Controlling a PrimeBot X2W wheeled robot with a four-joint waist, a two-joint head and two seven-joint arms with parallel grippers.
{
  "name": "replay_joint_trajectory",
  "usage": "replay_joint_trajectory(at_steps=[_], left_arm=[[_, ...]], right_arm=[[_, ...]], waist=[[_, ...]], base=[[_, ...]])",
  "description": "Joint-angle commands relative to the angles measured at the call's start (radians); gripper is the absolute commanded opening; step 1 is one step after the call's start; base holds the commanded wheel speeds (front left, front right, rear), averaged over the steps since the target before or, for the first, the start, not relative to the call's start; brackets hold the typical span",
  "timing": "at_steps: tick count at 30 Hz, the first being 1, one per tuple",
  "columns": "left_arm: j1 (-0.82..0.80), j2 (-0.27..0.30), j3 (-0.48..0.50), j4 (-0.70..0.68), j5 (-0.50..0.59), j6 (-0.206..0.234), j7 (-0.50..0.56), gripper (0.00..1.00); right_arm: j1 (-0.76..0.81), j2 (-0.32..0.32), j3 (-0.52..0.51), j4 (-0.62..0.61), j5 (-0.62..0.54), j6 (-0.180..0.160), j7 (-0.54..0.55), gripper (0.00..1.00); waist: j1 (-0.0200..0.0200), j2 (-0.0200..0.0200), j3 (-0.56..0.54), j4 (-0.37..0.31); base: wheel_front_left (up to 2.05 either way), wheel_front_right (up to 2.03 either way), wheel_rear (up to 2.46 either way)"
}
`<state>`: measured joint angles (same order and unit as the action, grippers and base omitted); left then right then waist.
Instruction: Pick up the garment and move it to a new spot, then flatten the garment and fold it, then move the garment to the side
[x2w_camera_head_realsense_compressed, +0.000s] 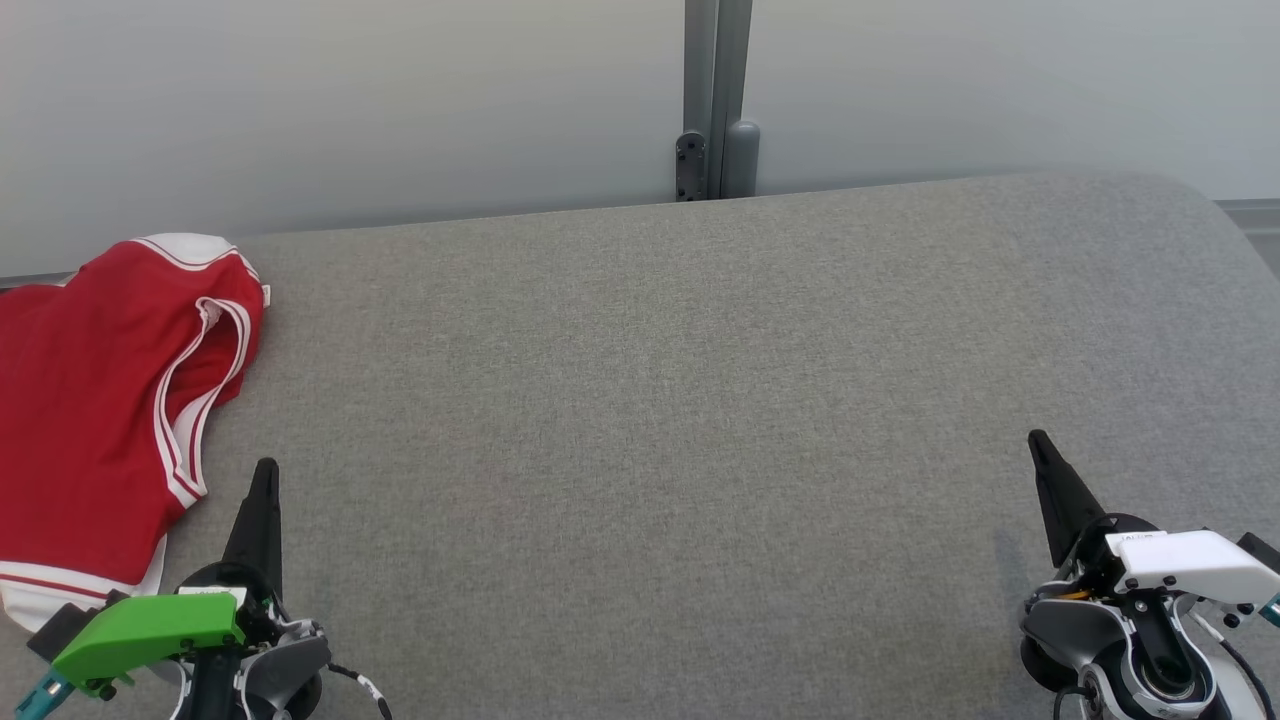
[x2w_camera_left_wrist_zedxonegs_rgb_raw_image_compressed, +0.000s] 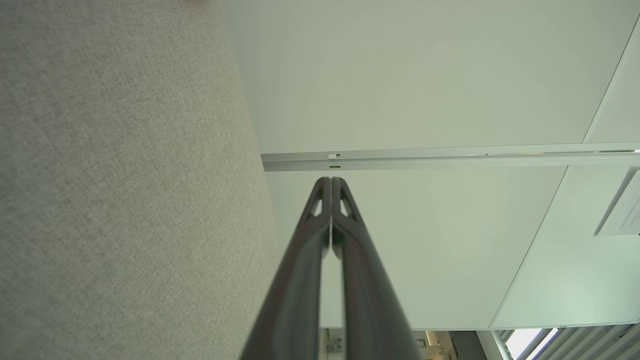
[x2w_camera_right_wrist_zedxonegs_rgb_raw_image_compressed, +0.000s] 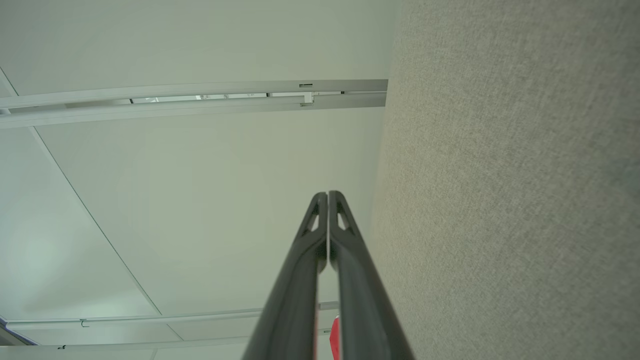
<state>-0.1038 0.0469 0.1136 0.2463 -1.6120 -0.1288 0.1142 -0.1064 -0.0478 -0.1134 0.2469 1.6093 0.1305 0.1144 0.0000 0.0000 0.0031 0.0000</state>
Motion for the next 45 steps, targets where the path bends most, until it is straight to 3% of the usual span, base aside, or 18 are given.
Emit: replay_joint_trajectory(at_steps=[1,10,11,20,26,45], left_arm=[[-0.012,0.006,0.002,-0.002,-0.002,-0.005,0.003,0.00],[-0.012,0.006,0.002,-0.002,-0.002,-0.005,0.003,0.00],[0.001,-0.001,0.000,0.003,0.000,0.000,-0.001,1.00],[0.026,-0.003,-0.025,0.020,0.009,0.001,-0.034,1.00],[0.027,0.002,-0.037,0.024,0.073,0.004,-0.063,1.00],[0.046,0.002,-0.055,-0.035,0.536,0.049,-0.143,1.00]], right_arm=[[-0.006,-0.005,-0.001,-0.004,0.007,0.000,0.003,0.00],[-0.006,-0.005,-0.001,-0.004,0.007,0.000,0.003,0.00],[0.001,0.001,0.000,0.003,-0.001,0.000,0.000,1.00],[0.029,0.005,0.019,0.011,-0.028,0.000,-0.034,1.00],[0.033,-0.003,0.026,-0.007,-0.149,0.000,-0.063,1.00],[0.042,-0.024,0.062,-0.097,-0.669,0.000,-0.143,1.00]], waist=[[0.0000,0.0000,0.000,0.000],[0.0000,0.0000,0.000,0.000],[0.0000,0.0000,0.000,0.000],[0.0000,0.0000,0.001,0.000],[0.0000,0.0000,0.002,0.000],[0.0000,0.0000,0.003,-0.001]], base=[[0.00,0.00,0.00],[0.00,0.00,0.00],[0.00,0.00,0.00],[0.00,0.00,0.00],[0.00,0.00,0.00],[0.00,0.00,0.00]])
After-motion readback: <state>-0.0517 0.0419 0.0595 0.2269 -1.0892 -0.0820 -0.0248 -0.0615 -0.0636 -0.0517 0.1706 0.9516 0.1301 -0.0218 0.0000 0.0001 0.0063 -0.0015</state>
